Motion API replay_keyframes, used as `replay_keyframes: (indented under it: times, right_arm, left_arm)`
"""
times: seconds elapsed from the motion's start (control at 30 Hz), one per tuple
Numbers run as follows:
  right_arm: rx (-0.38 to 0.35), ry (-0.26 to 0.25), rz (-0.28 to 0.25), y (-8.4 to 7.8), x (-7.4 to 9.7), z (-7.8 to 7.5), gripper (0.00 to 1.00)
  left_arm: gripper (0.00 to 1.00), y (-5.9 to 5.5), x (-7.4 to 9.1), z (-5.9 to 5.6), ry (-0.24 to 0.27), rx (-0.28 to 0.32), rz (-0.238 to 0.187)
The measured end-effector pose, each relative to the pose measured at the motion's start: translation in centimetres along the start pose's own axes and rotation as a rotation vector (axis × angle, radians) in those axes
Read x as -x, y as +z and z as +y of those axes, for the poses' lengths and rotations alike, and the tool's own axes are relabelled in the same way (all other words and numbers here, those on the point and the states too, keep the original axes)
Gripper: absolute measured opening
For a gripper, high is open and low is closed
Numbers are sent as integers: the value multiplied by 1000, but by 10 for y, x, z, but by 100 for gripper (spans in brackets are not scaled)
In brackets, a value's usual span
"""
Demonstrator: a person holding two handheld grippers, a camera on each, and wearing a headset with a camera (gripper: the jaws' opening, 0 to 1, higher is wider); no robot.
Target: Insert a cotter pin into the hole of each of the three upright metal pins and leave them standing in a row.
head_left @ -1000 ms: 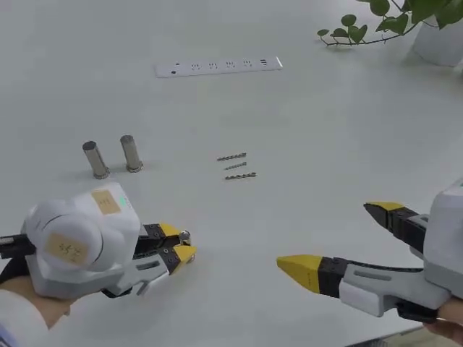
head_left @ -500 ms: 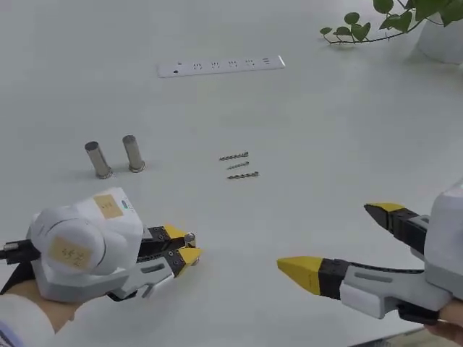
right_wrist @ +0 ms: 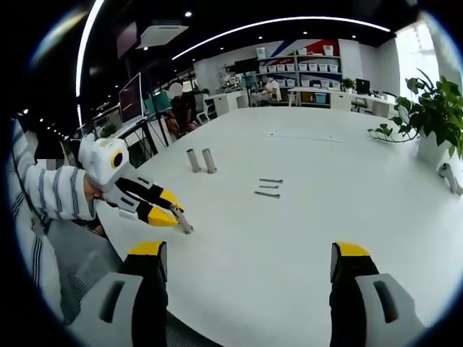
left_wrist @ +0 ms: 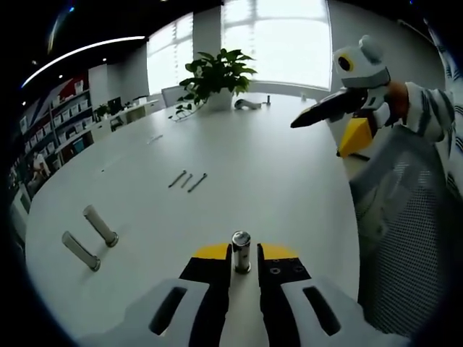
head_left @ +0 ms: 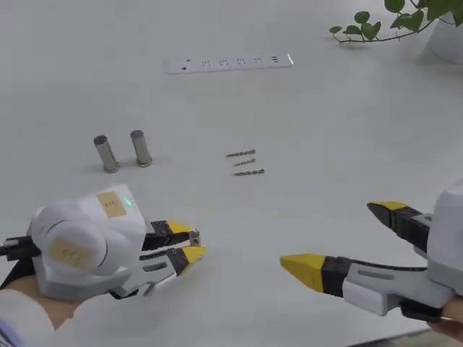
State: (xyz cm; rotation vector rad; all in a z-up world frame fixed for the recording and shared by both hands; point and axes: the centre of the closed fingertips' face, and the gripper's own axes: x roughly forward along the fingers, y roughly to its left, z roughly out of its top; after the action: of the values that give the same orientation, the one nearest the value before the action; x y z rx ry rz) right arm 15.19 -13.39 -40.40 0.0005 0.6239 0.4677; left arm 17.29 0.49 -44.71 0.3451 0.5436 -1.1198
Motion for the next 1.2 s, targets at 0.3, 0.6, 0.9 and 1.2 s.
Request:
replay_keyframes:
  times: [0.3,0.6,0.9,1.2]
  right_arm:
    - [36,24,10,7,-6,8,91]
    - [113,64,11,25,-13,18,90]
    - [182,100,4,46,-21,27,89]
    - [251,118,5,59,-25,27,87]
  left_arm:
    - [36,8,30,-3,-1,52,-65]
    - [67,17,57,-5,18,147,-143]
    - [94,13,77,-7,71,174,-145]
    - [99,10,87,-17,113,227,-167]
